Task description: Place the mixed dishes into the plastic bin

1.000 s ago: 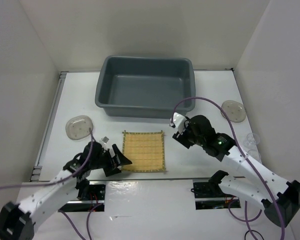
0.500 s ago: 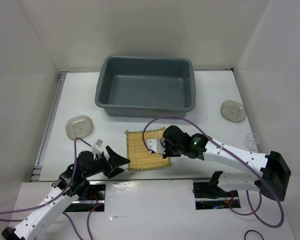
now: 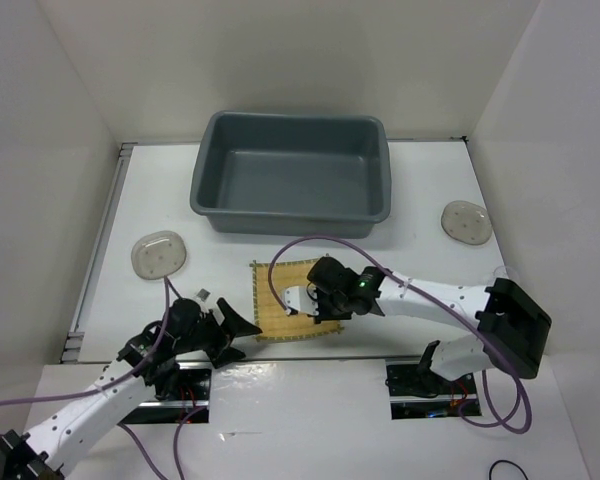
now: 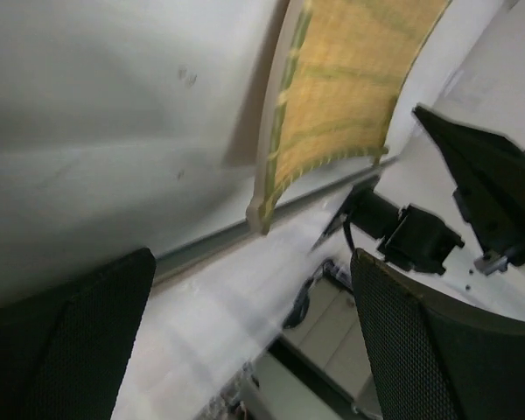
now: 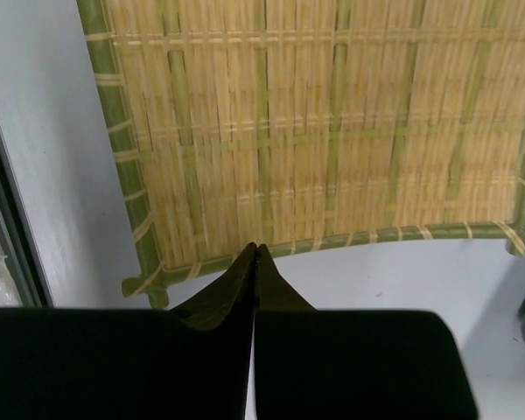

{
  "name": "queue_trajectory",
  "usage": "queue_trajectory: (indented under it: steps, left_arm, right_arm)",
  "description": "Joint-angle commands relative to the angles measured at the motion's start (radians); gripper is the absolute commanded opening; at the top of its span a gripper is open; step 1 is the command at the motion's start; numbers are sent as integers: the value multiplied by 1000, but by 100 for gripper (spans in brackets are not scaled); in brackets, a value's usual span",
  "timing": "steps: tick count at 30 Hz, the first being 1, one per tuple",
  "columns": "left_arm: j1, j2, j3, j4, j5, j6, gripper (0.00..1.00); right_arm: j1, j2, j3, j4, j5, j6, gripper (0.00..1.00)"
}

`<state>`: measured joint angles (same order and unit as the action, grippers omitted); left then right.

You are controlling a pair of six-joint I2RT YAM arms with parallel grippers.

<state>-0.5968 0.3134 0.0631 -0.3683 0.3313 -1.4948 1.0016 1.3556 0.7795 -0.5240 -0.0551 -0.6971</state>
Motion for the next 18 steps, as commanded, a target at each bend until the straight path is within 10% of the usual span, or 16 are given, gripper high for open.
queue_trajectory:
  steps: [1, 18]
  left_arm:
    - [-3, 104, 44, -69, 22, 19, 100]
    - [-3, 806, 306, 135, -58, 232, 100]
  right_arm:
    - [6, 36, 20, 51, -13, 8, 0]
    - [-12, 187, 20, 2, -26, -44, 0]
